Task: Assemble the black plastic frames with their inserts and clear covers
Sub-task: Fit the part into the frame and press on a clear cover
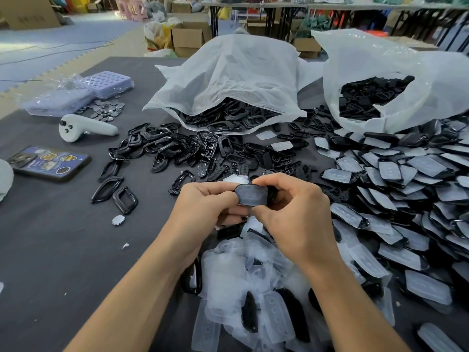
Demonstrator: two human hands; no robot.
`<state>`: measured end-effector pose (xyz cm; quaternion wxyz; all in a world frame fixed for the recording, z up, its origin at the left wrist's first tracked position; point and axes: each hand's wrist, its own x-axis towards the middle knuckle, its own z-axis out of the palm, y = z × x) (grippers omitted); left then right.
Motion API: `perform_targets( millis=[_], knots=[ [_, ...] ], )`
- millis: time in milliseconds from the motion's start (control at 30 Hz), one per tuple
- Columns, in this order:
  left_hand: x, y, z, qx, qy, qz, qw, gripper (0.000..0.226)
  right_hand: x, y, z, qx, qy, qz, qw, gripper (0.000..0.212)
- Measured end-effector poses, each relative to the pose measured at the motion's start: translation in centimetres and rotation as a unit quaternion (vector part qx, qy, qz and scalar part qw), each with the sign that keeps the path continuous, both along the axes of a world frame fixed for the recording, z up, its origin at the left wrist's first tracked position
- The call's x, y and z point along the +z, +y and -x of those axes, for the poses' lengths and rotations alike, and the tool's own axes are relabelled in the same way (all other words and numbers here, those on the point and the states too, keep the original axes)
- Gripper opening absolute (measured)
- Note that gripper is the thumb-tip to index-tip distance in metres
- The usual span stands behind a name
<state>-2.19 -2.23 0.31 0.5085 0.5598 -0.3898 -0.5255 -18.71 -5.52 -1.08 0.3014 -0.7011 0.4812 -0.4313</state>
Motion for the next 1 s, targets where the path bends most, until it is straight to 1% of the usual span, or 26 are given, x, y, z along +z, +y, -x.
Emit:
perform_targets(
  millis=[267, 567, 633, 700, 767, 833, 933, 1000],
  knots=[
    [-0.3, -0.2, -0.2, 0.003, -0.004, -0.015, 1.000, 0.026, 0.1, 0.2, -0.3, 0.005, -0.003, -0.010, 1.000, 0.040],
    [-0.6, -0.4, 0.3, 0.050, -0.029, 0.014, 0.998, 0.030, 0.2, 0.3, -0.4, 0.002, -0.006, -0.019, 1.000, 0.041],
    [-0.6, -0.5, 0.3, 0.050, -0.032, 0.017, 0.998, 0.031, 0.3, 0.2, -0.5, 0.012, -0.040, -0.049, 0.998, 0.038],
    [-0.5, -0.5, 0.1, 0.042, -0.034, 0.023, 0.998, 0.033, 0.4, 0.0, -0.6, 0.032, -0.129, -0.105, 0.986, 0.029],
    [-0.4, -0.4, -0.1, 0.013, -0.026, 0.028, 0.999, 0.032, 0.5, -0.2, -0.6, 0.031, -0.187, -0.136, 0.972, 0.022],
    [-0.3, -0.3, -0.3, -0.017, 0.010, 0.021, 1.000, 0.030, 0.5, -0.3, -0.4, 0.017, -0.198, -0.136, 0.970, 0.024],
    [-0.2, -0.4, -0.8, -0.031, 0.081, 0.004, 0.996, 0.031, 0.6, -0.4, -0.2, 0.008, -0.207, -0.136, 0.969, 0.025],
    [-0.2, -0.5, -1.1, -0.048, 0.078, 0.004, 0.996, 0.037, 0.6, -0.4, -0.3, 0.010, -0.212, -0.137, 0.968, 0.025]
  ],
)
